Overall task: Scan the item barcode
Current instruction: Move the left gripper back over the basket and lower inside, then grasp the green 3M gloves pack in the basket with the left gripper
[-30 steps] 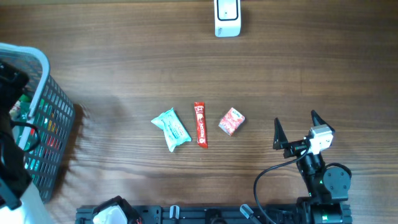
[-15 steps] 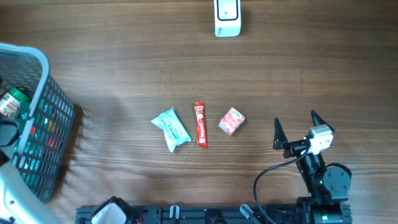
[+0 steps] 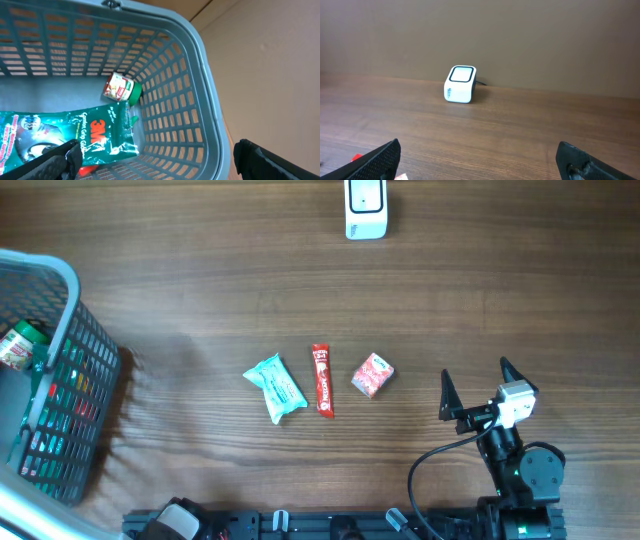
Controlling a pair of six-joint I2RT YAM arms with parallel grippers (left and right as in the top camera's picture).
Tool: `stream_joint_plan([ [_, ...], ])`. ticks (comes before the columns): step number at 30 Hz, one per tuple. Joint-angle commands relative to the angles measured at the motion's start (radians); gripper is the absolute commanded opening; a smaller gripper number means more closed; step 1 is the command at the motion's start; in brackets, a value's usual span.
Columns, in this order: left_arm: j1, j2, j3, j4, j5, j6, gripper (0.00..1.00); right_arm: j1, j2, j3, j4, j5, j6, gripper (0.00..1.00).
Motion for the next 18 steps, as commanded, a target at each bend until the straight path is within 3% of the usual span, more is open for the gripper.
stream_joint_plan([
  [1,0.006,0.019,0.015,0.003,0.029,-0.011,1.00,0.004,-0.005,-0.001,0.003,0.018,-0.014,1.00],
  [10,0.052,0.034,0.015,0.004,0.029,-0.027,1.00,0.004,-0.005,-0.001,0.003,0.018,-0.014,1.00],
  [14,0.102,0.062,0.015,0.005,0.018,-0.111,1.00,0.004,-0.005,-0.001,0.003,0.018,-0.013,1.00],
  [18,0.124,0.128,0.014,-0.013,0.017,-0.118,1.00,0.004,-0.005,-0.001,0.003,0.018,-0.014,1.00],
])
